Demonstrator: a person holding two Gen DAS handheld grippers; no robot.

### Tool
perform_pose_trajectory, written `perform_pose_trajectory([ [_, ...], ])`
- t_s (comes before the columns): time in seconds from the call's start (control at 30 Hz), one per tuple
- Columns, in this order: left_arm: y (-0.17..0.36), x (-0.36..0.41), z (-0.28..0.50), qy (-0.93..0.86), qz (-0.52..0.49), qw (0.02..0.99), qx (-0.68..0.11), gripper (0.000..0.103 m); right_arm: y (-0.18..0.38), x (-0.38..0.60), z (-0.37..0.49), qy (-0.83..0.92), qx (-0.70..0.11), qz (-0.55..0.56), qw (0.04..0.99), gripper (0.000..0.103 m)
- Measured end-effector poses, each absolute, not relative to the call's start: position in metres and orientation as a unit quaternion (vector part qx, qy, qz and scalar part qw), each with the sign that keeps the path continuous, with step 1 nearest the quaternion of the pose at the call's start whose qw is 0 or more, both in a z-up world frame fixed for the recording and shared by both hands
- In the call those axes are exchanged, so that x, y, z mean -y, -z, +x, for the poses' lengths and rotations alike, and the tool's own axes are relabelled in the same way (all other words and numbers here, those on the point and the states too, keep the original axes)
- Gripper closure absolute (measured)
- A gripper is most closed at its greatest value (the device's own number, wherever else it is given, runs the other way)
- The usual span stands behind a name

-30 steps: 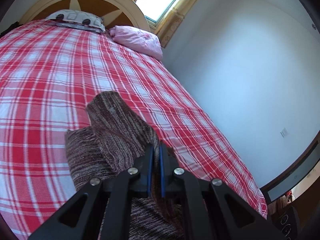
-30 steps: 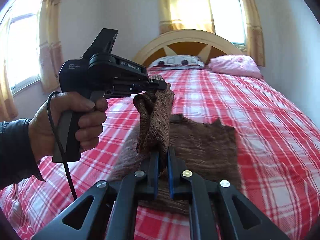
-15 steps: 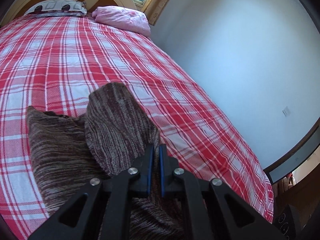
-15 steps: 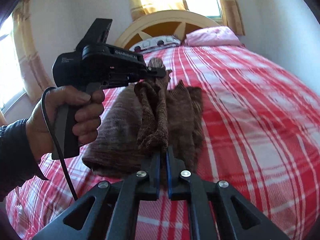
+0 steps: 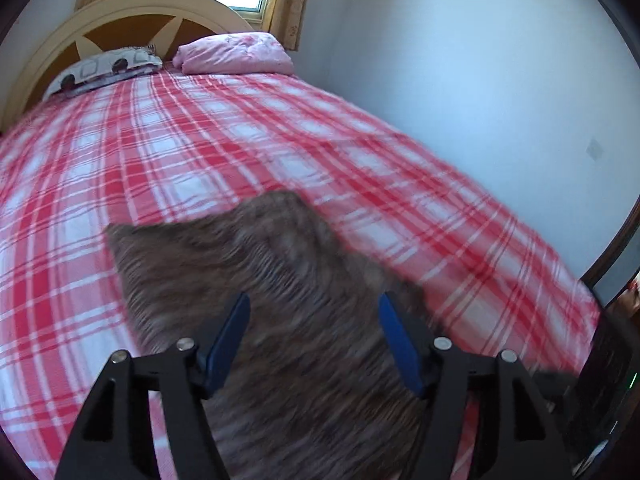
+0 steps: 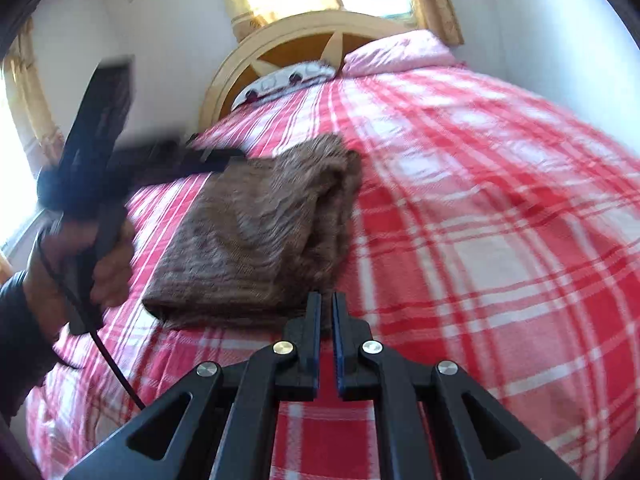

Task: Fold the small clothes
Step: 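Lay the folded edge down and open both grippers, then move both open grippers to the edge of the folded brown sweater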

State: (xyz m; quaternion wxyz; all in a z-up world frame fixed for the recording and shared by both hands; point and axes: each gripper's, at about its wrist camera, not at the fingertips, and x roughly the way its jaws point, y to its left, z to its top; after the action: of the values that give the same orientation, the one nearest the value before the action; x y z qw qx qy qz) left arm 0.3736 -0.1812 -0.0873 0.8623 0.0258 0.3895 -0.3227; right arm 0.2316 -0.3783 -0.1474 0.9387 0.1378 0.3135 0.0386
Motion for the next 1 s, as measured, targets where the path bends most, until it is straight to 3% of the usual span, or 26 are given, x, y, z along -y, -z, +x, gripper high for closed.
perform_pose_trajectory([
  [0.3,0.145,0.123,0.347,0.264,0.026,0.860,-0.436,0.033,0.112,0.344,0.256,-0.108,-0.263,0.110,0.952,0.098],
  [0.53,0.157,0.127,0.335,0.246,0.044,0.861,-0.444,0.026,0.161,0.339,0.294,-0.063,-0.397,0.092,0.911,0.098],
  [0.77,0.127,0.106,0.327,0.250,0.016,0.888,-0.386,0.025,0.141,0.338,0.283,-0.061,-0.385,0.082,0.917,0.098],
  [0.83,0.114,0.107,0.338,0.238,0.023,0.897,-0.373,0.019,0.129,0.331,0.286,-0.068,-0.360,0.069,0.928,0.098],
  [1.0,0.109,0.112,0.387,0.180,0.042,0.912,-0.367,0.019,0.100,0.327,0.321,-0.078,-0.324,0.056,0.941,0.096],
])
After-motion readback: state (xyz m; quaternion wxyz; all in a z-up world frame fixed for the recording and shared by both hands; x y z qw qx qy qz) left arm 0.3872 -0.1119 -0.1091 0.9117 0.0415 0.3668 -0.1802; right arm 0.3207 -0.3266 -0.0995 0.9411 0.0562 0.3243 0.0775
